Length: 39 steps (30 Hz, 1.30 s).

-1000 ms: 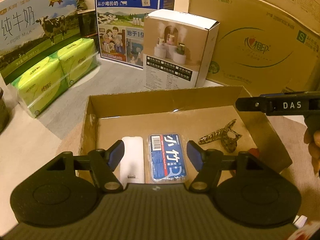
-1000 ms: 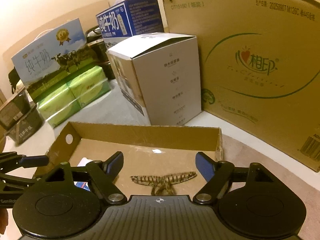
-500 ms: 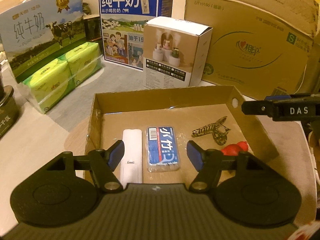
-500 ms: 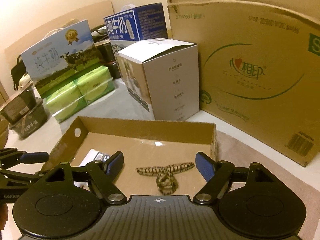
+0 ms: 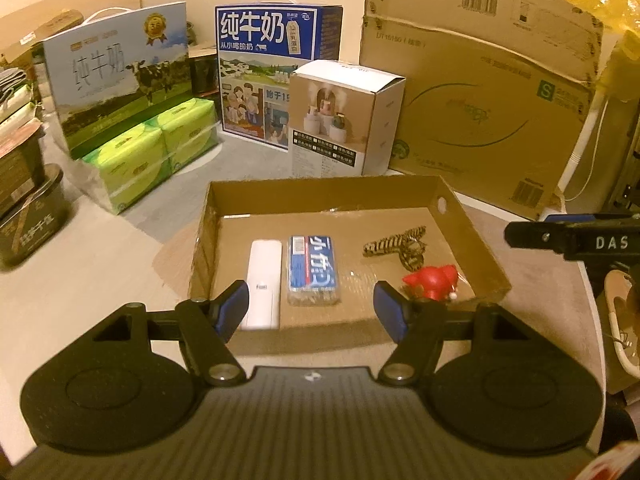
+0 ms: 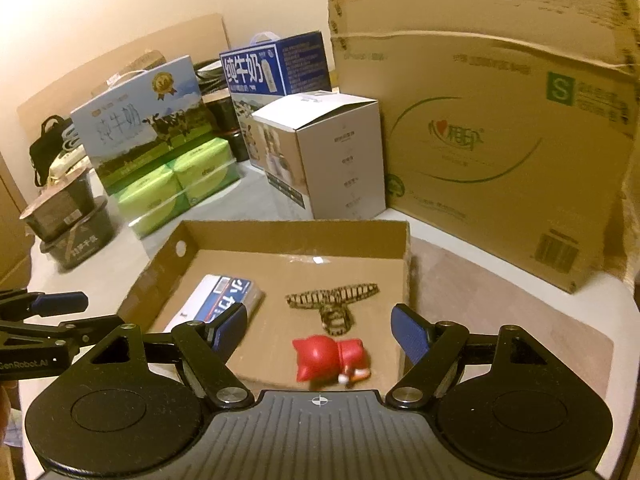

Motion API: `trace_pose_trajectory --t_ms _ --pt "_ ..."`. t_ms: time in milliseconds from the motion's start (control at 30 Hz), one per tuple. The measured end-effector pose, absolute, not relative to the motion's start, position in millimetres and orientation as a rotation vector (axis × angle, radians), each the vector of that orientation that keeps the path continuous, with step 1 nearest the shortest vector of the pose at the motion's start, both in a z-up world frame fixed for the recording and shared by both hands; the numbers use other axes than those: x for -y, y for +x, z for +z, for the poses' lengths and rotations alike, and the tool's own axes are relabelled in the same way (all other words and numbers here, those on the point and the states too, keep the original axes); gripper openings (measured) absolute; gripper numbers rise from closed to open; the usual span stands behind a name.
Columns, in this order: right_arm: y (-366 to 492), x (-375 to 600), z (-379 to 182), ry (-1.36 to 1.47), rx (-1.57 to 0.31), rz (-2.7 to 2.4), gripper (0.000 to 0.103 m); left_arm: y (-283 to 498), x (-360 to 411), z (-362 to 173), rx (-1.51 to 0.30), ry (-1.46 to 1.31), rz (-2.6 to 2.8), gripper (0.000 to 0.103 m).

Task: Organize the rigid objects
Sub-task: 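Withdraw both tools from the tray back toward the remaining objects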

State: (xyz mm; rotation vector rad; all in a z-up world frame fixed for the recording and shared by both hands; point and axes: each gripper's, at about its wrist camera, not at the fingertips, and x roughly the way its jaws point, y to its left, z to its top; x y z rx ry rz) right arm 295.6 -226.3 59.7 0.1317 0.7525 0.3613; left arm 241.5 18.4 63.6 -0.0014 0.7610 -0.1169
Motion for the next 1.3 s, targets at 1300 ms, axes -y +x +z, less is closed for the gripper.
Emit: trace_pose_trajectory --t_ms 1300 --pt "114.0 264.2 -5.1 0.146 -0.759 0.243 0.079 95.4 20.5 -7.4 -0.84 -0.084 -0.053 0.067"
